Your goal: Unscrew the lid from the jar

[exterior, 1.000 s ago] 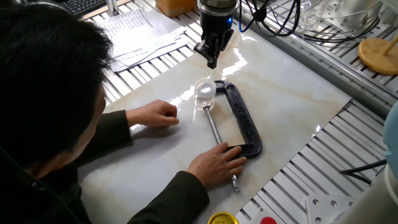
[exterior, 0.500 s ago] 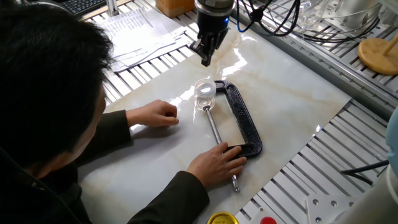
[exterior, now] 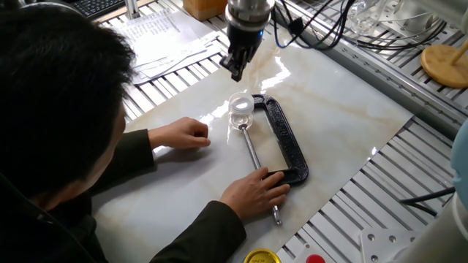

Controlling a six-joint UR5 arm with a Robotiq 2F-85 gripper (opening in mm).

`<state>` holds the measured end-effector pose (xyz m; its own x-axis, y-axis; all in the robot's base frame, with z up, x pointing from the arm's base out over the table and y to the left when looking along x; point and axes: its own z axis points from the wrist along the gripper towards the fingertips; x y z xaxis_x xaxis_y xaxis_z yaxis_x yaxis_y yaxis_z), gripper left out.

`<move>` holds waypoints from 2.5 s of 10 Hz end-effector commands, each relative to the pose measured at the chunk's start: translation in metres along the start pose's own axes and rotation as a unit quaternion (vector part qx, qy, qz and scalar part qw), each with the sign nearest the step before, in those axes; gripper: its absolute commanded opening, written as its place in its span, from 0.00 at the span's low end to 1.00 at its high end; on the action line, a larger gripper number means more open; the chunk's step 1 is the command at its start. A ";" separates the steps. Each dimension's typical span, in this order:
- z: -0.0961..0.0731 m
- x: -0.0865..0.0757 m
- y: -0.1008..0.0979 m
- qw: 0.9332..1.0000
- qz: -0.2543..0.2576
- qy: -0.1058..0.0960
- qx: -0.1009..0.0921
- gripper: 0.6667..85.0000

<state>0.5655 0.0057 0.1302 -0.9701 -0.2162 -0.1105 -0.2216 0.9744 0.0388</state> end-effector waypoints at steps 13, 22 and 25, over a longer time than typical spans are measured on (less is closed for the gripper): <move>0.027 0.026 -0.001 0.998 -0.045 0.040 0.004 1.00; 0.060 0.020 0.002 0.998 -0.052 0.041 0.008 1.00; 0.065 0.024 0.000 0.996 -0.078 0.042 0.014 0.94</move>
<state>0.5495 0.0038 0.0679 -0.9398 -0.3408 -0.0262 -0.3410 0.9401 0.0016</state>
